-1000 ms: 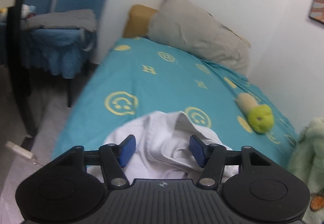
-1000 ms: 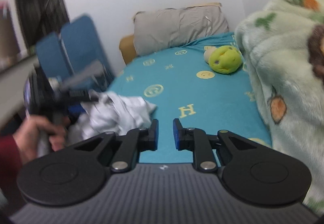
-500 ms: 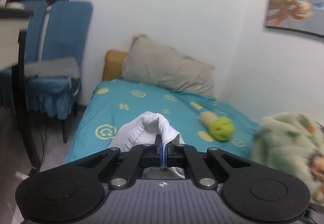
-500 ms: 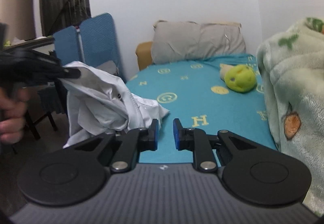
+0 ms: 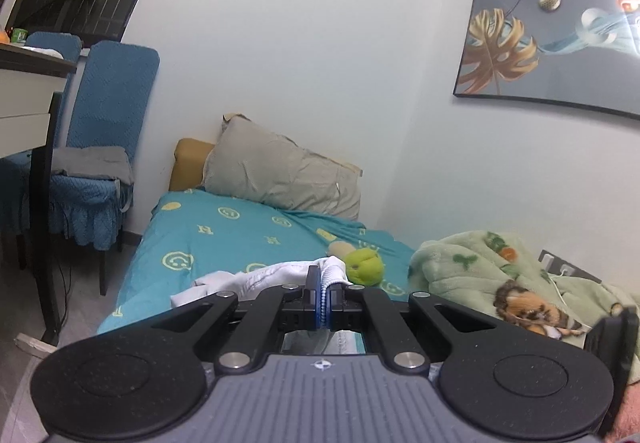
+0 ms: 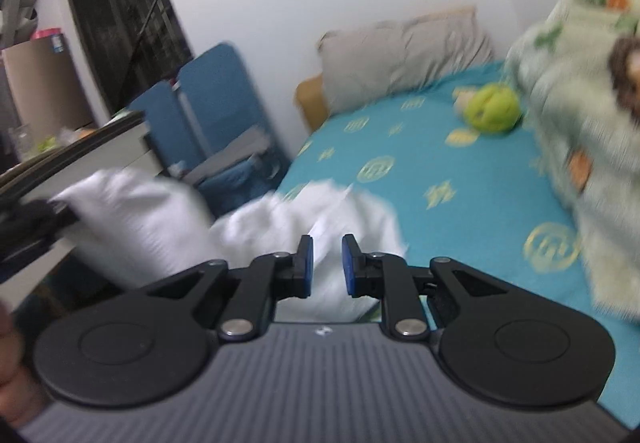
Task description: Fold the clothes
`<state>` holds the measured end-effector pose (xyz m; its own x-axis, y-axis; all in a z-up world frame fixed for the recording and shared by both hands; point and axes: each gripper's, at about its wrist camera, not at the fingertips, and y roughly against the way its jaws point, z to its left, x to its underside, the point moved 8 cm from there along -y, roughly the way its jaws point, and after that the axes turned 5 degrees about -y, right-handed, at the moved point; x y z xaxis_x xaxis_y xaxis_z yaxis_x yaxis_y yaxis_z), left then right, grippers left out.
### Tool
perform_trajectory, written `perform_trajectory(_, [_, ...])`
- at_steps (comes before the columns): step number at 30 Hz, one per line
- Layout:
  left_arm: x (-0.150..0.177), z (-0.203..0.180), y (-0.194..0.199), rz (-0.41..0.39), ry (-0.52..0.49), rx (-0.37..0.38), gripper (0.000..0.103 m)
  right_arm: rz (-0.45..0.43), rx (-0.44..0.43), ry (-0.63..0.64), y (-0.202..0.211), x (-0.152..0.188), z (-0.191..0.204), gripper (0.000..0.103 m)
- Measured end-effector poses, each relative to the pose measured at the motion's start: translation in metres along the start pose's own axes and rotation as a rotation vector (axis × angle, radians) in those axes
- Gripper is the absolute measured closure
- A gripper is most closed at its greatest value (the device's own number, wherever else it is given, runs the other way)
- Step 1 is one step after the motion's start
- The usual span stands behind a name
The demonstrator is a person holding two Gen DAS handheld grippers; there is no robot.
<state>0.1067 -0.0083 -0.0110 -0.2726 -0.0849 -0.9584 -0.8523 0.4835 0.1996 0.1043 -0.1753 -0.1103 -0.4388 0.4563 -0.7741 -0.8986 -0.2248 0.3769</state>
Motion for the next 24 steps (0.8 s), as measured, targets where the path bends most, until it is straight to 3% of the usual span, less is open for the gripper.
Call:
perform_trajectory(3, [-0.003, 0.007, -0.005, -0.014, 0.031, 0.001, 0.101, 0.079, -0.042, 0.009, -0.004, 0.024, 0.021, 0.079])
perform_trajectory(5, [-0.004, 0.013, -0.009, -0.023, 0.048, -0.003, 0.101, 0.118, -0.066, 0.016, -0.014, 0.035, 0.033, 0.057])
perform_trajectory(6, [-0.003, 0.017, -0.010, -0.025, 0.058, -0.004, 0.101, 0.133, -0.077, 0.009, -0.020, 0.040, 0.039, 0.035])
perform_trajectory(7, [-0.003, 0.020, -0.012, -0.028, 0.067, -0.005, 0.101, 0.136, -0.078, 0.000, -0.027, 0.043, 0.043, 0.022])
perform_trajectory(9, [-0.002, 0.028, -0.015, -0.032, 0.087, -0.007, 0.101, 0.133, -0.059, -0.014, -0.043, 0.046, 0.049, 0.022])
perform_trajectory(12, [-0.001, 0.037, -0.020, -0.041, 0.111, -0.017, 0.101, 0.138, 0.040, -0.032, -0.071, 0.052, 0.044, 0.022])
perform_trajectory(17, [-0.007, 0.058, -0.026, -0.082, 0.162, -0.059, 0.101, 0.188, 0.164, -0.070, -0.106, 0.065, 0.008, 0.022])
perform_trajectory(20, [-0.014, 0.076, -0.029, -0.102, 0.213, -0.094, 0.101, 0.196, 0.176, -0.090, -0.104, 0.066, -0.002, 0.022])
perform_trajectory(24, [-0.021, 0.090, -0.025, -0.123, 0.228, -0.134, 0.101, 0.120, 0.223, -0.080, -0.086, 0.052, -0.005, 0.023])
